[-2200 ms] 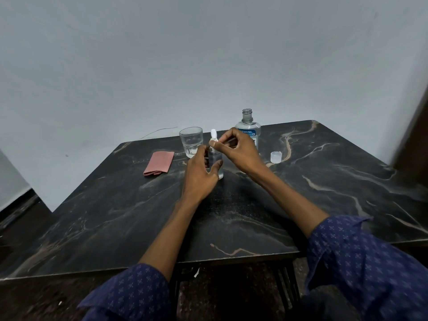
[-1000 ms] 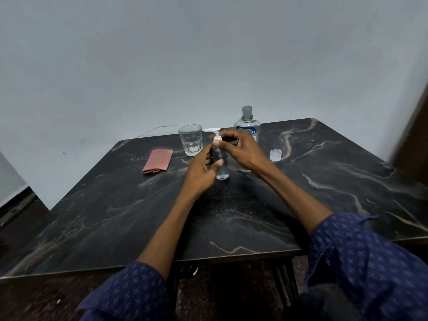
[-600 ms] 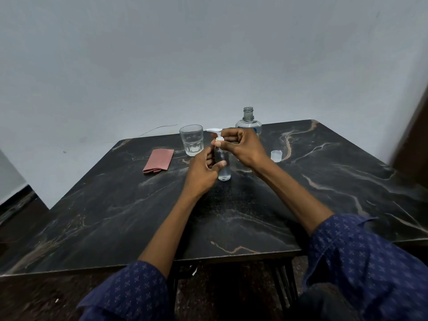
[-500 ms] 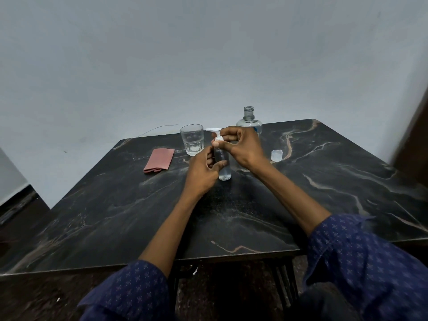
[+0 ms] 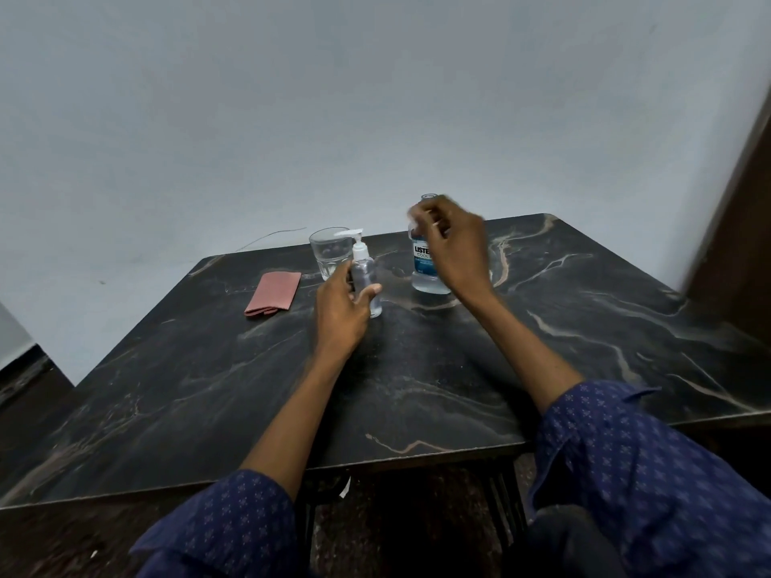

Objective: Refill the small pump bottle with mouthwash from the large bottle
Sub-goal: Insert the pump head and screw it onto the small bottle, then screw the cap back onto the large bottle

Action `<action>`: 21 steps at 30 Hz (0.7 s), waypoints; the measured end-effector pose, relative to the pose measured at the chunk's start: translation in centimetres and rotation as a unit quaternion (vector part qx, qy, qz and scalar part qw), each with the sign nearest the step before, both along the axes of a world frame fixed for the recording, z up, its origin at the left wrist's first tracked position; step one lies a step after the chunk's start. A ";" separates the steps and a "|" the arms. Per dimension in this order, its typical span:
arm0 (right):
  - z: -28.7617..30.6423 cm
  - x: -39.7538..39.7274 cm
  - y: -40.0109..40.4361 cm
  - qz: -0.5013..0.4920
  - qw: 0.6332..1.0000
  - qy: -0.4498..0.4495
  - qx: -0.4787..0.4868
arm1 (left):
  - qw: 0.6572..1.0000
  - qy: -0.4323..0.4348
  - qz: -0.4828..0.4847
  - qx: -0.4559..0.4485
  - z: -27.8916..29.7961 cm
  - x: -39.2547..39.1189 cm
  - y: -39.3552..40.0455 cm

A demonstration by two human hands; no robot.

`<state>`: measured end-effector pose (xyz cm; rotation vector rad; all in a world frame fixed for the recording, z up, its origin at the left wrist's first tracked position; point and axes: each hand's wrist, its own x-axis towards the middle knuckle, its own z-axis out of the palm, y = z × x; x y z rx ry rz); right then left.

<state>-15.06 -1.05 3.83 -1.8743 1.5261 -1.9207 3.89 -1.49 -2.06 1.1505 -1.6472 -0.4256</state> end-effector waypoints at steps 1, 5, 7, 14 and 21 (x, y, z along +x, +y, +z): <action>0.3 -0.7 0.0 -0.056 0.998 -0.028 -0.021 | 1.000 0.001 0.011 -0.002 -0.1 0.3 -0.2; 0.2 -4.4 0.0 -0.236 0.968 -0.078 0.031 | 1.000 0.004 0.020 0.003 -0.6 1.0 -0.8; -0.8 -6.3 -0.2 -0.227 0.959 -0.063 0.155 | 1.000 0.003 0.020 0.004 -0.8 1.1 -0.9; -1.8 -7.7 -1.8 -0.153 0.896 0.037 0.415 | 1.000 -0.013 0.024 0.010 -0.9 1.2 -1.0; -2.8 -6.8 -1.5 -0.133 0.937 0.005 0.324 | 0.994 0.009 0.100 -0.038 -0.5 0.7 -0.5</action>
